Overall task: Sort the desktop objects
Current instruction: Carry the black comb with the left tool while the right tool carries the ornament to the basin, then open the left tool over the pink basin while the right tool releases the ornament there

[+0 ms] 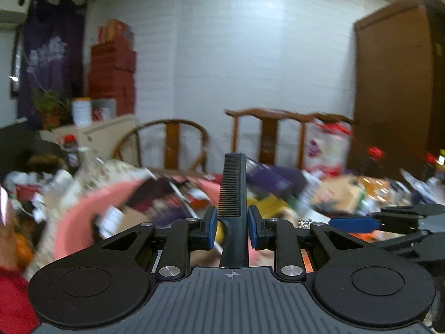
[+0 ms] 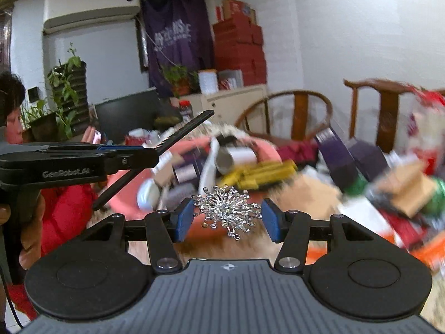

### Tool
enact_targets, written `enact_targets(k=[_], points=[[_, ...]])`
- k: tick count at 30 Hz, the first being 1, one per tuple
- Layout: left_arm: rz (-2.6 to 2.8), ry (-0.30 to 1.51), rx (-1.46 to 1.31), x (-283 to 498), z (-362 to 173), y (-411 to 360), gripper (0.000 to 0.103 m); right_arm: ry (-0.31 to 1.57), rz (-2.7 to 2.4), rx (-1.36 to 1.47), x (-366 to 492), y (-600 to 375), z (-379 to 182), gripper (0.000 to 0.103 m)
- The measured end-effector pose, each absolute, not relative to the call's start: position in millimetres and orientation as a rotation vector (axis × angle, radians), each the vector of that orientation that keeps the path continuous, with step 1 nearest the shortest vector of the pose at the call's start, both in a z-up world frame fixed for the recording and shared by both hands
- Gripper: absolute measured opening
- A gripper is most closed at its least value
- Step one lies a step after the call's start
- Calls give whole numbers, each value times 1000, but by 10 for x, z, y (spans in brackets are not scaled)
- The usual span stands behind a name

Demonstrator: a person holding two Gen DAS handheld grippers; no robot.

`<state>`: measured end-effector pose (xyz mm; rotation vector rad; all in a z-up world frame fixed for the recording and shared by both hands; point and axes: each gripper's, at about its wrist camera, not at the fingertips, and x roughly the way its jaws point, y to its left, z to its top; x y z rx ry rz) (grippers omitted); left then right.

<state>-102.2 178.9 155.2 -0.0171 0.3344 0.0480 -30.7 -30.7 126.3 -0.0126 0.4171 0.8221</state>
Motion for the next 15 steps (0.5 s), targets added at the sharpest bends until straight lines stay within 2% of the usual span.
enact_targets(k=[8,15], points=[[161,350,-91,-530,1708,2464,21,381,840,-21,200,490,1547,58],[239,410,-142,-108,1505,2922,21,434,807,-13,702,1086,1420,58]])
